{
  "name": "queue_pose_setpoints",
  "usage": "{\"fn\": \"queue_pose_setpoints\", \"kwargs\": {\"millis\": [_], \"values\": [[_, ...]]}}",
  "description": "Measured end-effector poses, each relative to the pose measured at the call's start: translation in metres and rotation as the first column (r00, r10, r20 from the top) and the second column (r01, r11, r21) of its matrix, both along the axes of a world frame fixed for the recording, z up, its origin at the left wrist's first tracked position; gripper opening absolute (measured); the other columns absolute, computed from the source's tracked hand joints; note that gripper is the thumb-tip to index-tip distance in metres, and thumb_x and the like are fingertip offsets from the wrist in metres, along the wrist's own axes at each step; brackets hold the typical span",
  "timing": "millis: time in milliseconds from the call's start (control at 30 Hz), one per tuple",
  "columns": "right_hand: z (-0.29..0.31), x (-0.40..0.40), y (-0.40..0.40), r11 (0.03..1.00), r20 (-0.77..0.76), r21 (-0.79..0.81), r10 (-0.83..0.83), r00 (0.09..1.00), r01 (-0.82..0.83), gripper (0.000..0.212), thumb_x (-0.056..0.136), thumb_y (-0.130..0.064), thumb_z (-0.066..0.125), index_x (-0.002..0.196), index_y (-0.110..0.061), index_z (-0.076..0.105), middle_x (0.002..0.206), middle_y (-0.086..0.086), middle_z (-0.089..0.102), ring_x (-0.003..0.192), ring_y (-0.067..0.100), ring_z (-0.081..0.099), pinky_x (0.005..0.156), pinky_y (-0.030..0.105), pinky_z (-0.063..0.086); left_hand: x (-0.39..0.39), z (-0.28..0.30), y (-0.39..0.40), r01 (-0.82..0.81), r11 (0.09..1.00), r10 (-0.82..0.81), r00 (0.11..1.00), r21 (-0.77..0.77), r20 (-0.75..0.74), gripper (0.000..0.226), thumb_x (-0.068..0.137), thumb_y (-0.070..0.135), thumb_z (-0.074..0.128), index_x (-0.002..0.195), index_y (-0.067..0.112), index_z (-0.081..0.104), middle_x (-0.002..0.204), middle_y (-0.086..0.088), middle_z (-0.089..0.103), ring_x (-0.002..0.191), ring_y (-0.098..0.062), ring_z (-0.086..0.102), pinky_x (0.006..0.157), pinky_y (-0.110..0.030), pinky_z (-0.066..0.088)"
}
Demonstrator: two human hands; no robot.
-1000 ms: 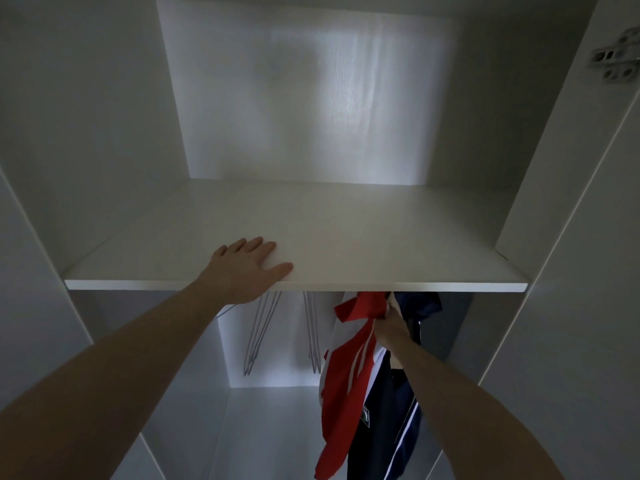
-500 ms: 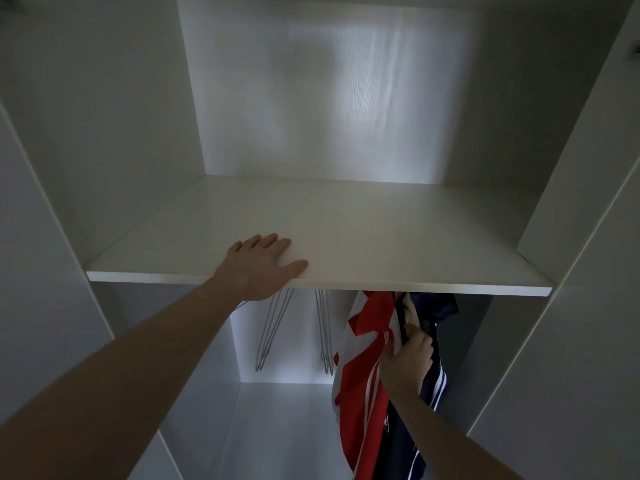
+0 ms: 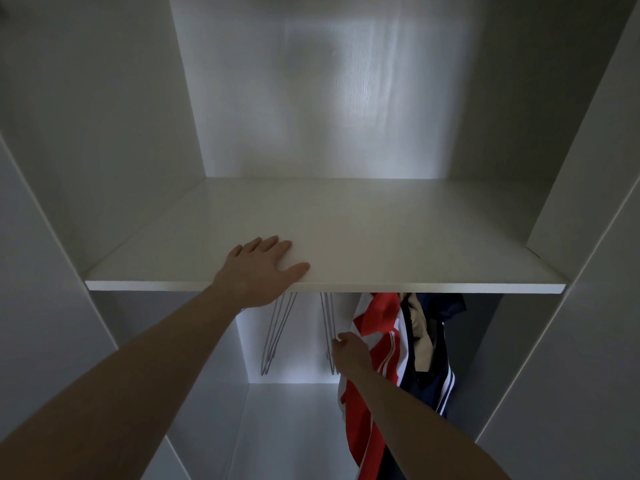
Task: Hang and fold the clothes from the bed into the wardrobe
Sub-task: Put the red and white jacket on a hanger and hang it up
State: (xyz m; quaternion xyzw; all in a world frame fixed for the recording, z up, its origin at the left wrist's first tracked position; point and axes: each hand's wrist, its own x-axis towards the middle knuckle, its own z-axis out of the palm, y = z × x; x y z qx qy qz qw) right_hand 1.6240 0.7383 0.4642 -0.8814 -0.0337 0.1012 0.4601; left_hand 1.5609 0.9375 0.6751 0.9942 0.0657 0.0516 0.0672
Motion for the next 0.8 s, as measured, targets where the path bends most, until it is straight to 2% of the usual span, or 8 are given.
{"fn": "queue_pose_setpoints", "kwargs": {"millis": [67,133,233,333,433,533,733,800], "values": [[0.000,0.008,0.003,1.000,-0.027,-0.015,-0.018,0.999,0.017,0.035,0.106,-0.021,0.049,0.137,-0.008,0.058,0.135,0.009,0.064,0.112,0.022,0.066,0.087,0.019,0.048,0.000,-0.001,0.000,-0.003,1.000,0.004,1.000,-0.006,0.017,0.104,0.071,0.092,0.004,0.160,0.039,0.017,0.170,0.010,0.013,0.156,-0.019,0.011,0.126,-0.046,0.007],[-0.001,0.015,0.006,0.999,-0.039,-0.048,-0.020,0.999,0.018,0.033,0.106,-0.020,0.049,0.133,-0.008,0.062,0.132,0.008,0.065,0.115,0.022,0.065,0.082,0.015,0.043,0.001,-0.003,0.001,-0.007,1.000,0.008,1.000,-0.007,0.030,0.102,0.072,0.091,0.006,0.159,0.040,0.019,0.169,0.011,0.015,0.156,-0.019,0.012,0.126,-0.046,0.007],[-0.002,0.020,0.011,0.997,-0.036,-0.071,0.002,0.999,-0.004,0.025,0.105,-0.017,0.051,0.117,-0.006,0.070,0.116,0.010,0.073,0.098,0.021,0.069,0.064,0.014,0.044,0.003,-0.006,0.003,-0.005,1.000,0.005,0.999,-0.007,0.046,0.098,0.075,0.091,0.009,0.159,0.041,0.021,0.169,0.012,0.016,0.156,-0.019,0.014,0.125,-0.046,0.008],[-0.005,0.019,0.016,0.998,-0.030,-0.061,-0.013,0.999,0.011,0.021,0.104,-0.015,0.052,0.113,-0.007,0.069,0.111,0.010,0.071,0.089,0.019,0.063,0.065,0.022,0.045,0.004,-0.007,0.004,0.002,1.000,-0.002,0.998,0.008,0.065,0.096,0.078,0.091,0.011,0.159,0.040,0.022,0.169,0.010,0.018,0.155,-0.020,0.016,0.126,-0.047,0.010],[-0.006,0.014,0.017,0.997,-0.019,0.026,-0.074,0.997,0.074,0.016,0.102,-0.009,0.050,0.108,-0.010,0.065,0.102,0.009,0.069,0.084,0.023,0.065,0.062,0.028,0.053,0.006,-0.009,0.004,0.001,1.000,-0.002,0.998,0.010,0.068,0.096,0.078,0.092,0.010,0.159,0.040,0.022,0.169,0.011,0.019,0.155,-0.020,0.017,0.126,-0.047,0.010],[-0.005,0.011,0.015,0.991,0.006,0.088,-0.098,0.995,0.097,0.020,0.099,-0.003,0.046,0.102,-0.011,0.064,0.094,0.006,0.067,0.072,0.019,0.062,0.053,0.023,0.049,0.006,-0.010,0.005,-0.006,1.000,0.006,0.997,0.004,0.072,0.096,0.078,0.092,0.011,0.158,0.041,0.022,0.168,0.012,0.019,0.155,-0.019,0.017,0.126,-0.047,0.009],[-0.001,0.003,0.006,0.990,0.057,0.131,-0.058,0.997,0.050,0.022,0.097,0.002,0.045,0.100,-0.009,0.063,0.090,0.001,0.064,0.071,0.013,0.058,0.058,0.017,0.046,0.007,-0.010,0.004,-0.011,1.000,0.010,0.997,0.015,0.083,0.097,0.076,0.092,0.010,0.158,0.040,0.024,0.168,0.011,0.021,0.154,-0.020,0.019,0.125,-0.046,0.011],[0.003,-0.004,0.001,0.990,0.058,0.136,-0.047,0.997,0.039,0.022,0.096,0.003,0.045,0.100,-0.008,0.064,0.089,0.001,0.064,0.073,0.014,0.058,0.062,0.020,0.048,0.006,-0.008,0.005,-0.009,1.000,0.008,0.997,0.020,0.078,0.099,0.075,0.092,0.009,0.158,0.040,0.024,0.168,0.011,0.022,0.154,-0.020,0.020,0.125,-0.046,0.012]]}}
